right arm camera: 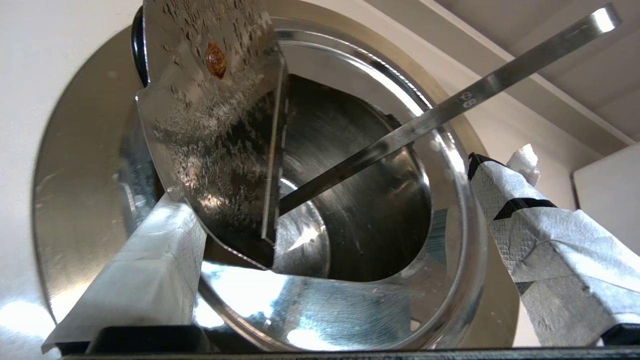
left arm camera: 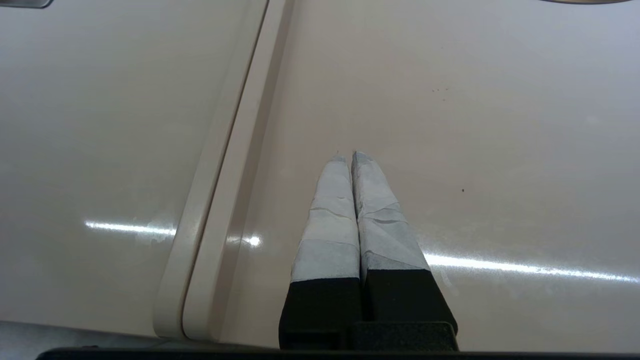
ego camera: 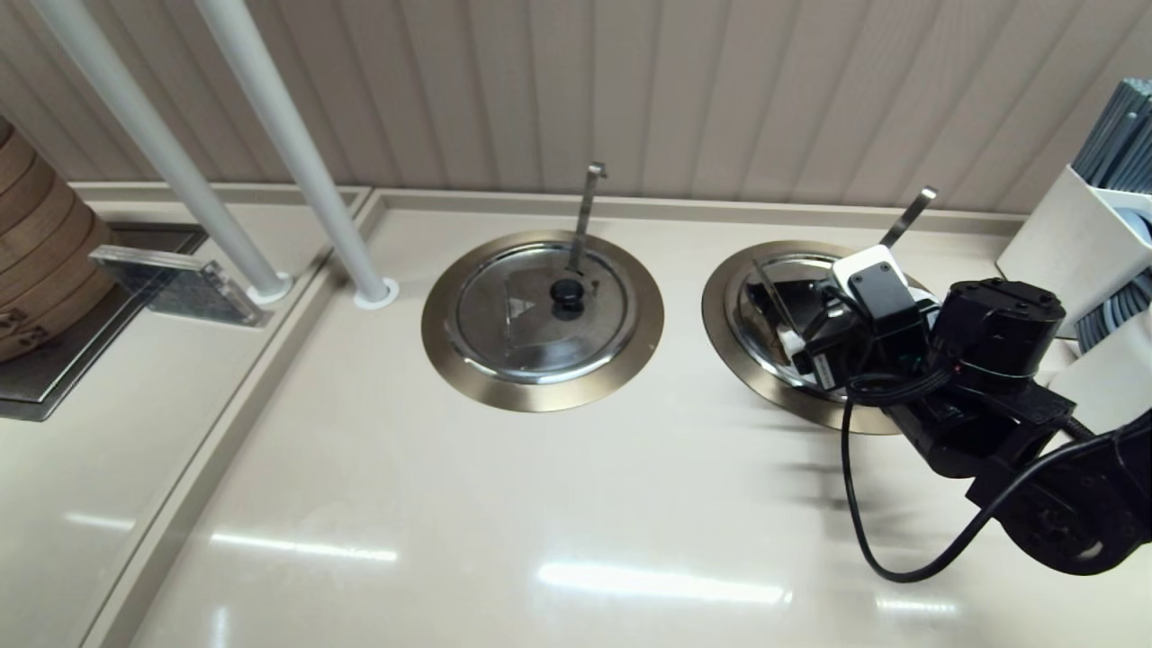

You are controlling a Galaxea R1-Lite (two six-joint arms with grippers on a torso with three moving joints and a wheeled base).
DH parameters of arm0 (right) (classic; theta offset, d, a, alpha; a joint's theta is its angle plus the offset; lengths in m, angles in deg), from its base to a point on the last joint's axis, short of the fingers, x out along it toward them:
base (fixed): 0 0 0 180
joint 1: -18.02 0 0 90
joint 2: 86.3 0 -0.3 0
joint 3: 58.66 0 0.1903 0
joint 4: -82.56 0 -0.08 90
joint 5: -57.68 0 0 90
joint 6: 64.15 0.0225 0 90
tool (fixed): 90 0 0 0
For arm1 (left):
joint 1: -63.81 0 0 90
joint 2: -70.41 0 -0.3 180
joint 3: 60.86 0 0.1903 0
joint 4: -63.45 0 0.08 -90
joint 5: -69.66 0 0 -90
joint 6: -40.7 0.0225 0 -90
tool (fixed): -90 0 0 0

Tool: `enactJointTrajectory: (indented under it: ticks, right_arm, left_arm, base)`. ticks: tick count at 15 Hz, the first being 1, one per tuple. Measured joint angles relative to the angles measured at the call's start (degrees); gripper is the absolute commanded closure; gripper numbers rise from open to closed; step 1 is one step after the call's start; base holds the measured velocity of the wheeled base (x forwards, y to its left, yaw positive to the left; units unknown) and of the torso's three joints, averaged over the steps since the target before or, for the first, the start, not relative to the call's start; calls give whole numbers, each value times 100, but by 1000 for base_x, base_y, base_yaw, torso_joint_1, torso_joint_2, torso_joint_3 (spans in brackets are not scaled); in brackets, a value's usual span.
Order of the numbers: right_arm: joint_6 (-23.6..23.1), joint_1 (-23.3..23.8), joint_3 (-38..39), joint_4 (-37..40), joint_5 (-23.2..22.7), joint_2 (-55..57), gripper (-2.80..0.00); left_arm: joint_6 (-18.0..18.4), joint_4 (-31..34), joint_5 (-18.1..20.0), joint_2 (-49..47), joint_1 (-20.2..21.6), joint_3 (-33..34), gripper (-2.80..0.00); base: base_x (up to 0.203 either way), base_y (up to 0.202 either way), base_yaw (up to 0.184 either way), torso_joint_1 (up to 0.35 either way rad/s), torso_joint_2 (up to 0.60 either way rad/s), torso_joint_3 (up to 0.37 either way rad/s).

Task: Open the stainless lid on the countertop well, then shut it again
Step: Close the lid

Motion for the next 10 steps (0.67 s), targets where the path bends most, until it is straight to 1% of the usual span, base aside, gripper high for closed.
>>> enactJointTrajectory:
  ticks: [6, 10]
  right_arm:
    - [-47, 313, -141, 1, -11, -113, -280]
    - [-218, 896, -294, 27, -18, -140, -280]
  left_arm:
    - [-2, 0, 0, 0, 0, 0, 0]
    - [-2, 0, 2, 0, 0, 0, 0]
  base:
    - [0, 0, 0, 0, 0, 0]
    - [0, 0, 0, 0, 0, 0]
